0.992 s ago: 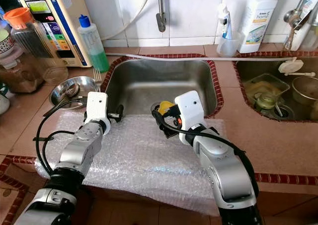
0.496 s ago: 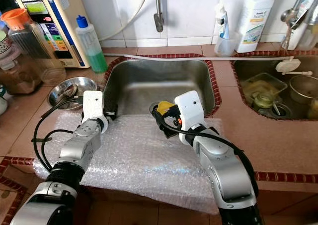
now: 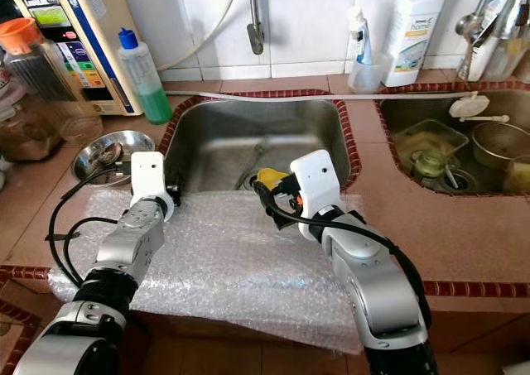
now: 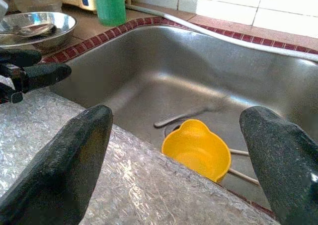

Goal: Kitchen organization

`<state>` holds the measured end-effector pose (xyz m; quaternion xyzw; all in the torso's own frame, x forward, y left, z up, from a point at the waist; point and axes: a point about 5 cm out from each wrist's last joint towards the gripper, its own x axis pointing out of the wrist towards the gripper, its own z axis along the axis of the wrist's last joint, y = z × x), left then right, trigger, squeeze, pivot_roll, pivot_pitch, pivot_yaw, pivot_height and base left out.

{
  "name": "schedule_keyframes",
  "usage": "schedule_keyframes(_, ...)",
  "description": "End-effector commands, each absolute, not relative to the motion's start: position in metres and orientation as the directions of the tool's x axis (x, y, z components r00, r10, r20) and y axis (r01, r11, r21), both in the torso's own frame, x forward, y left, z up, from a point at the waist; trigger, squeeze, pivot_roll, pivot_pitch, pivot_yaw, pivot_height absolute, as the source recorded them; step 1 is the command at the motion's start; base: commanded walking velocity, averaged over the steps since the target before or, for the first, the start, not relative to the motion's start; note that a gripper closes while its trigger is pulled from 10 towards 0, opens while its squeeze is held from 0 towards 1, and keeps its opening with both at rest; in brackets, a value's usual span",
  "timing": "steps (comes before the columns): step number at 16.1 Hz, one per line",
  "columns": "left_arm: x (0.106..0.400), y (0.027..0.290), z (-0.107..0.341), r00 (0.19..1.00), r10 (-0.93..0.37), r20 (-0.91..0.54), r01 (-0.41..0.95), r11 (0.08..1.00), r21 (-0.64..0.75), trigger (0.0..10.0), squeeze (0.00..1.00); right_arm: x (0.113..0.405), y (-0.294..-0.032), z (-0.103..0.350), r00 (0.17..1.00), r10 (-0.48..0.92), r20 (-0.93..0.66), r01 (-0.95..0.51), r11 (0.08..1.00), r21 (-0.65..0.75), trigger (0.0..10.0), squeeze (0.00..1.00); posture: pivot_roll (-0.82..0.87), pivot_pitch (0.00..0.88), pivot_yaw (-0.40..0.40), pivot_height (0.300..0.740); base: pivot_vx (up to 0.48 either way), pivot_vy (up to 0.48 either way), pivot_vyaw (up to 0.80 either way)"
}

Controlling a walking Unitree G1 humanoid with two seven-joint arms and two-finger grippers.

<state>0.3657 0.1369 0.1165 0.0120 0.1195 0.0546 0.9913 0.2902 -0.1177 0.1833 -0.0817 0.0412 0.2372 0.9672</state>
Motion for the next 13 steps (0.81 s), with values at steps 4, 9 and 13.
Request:
schedule_keyframes(4, 0.37, 0.147, 0.137, 0.984, 0.137, -0.117, -0.14, 0.99, -0.012, 10.0, 1.0, 0.29, -0.11, 0.19, 0.871, 0.485, -0.086, -0.492, 0.856, -0.158, 10.0, 0.0, -0.3, 0.118, 0.131, 0.74, 0.0, 0.0, 0.0)
schedule_keyframes(9, 0.367, 0.146, 0.142, 0.995, 0.067, -0.072, -0.072, 0.995, -0.07, 10.0, 1.0, 0.292, -0.109, 0.191, 0.87, 0.487, -0.081, -0.494, 0.855, -0.159, 10.0, 0.0, -0.29, 0.111, 0.13, 0.74, 0.0, 0.0, 0.0)
schedule_keyframes(13, 0.366, 0.144, 0.167, 0.997, 0.0, 0.077, 0.009, 0.993, -0.121, 10.0, 1.0, 0.293, -0.108, 0.191, 0.867, 0.493, -0.079, -0.499, 0.852, -0.16, 10.0, 0.0, -0.29, 0.108, 0.128, 0.74, 0.0, 0.0, 0.0)
